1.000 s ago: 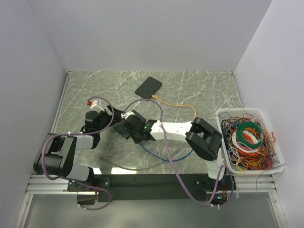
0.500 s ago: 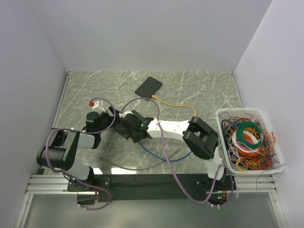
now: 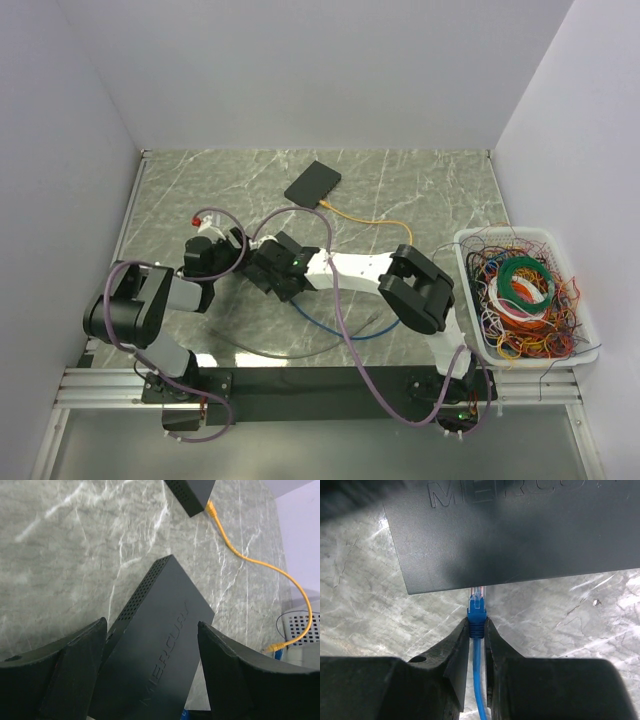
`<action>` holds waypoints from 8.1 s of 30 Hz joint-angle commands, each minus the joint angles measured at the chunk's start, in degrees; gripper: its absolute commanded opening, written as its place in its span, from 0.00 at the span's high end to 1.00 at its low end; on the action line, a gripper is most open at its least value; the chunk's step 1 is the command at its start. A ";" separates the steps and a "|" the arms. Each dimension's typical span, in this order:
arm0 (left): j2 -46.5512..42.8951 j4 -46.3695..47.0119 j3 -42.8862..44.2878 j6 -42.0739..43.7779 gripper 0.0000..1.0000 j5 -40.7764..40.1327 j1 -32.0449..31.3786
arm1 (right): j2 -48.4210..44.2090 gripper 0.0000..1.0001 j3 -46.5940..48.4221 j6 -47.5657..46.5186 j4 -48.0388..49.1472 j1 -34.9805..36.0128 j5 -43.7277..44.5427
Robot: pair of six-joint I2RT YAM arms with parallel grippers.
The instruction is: Insert the plug into the switch port
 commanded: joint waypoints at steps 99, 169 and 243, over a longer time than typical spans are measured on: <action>22.70 15.32 6.75 6.05 0.50 17.03 -5.79 | 4.26 1.00 13.92 -10.69 3.98 -3.82 4.26; 28.06 8.37 12.64 6.23 0.80 20.98 -8.61 | 11.12 1.00 30.44 -4.19 33.78 -10.94 -4.00; -51.12 -58.07 3.32 -1.24 0.41 -21.55 -5.09 | 18.58 0.32 25.95 12.42 22.35 -25.27 -25.88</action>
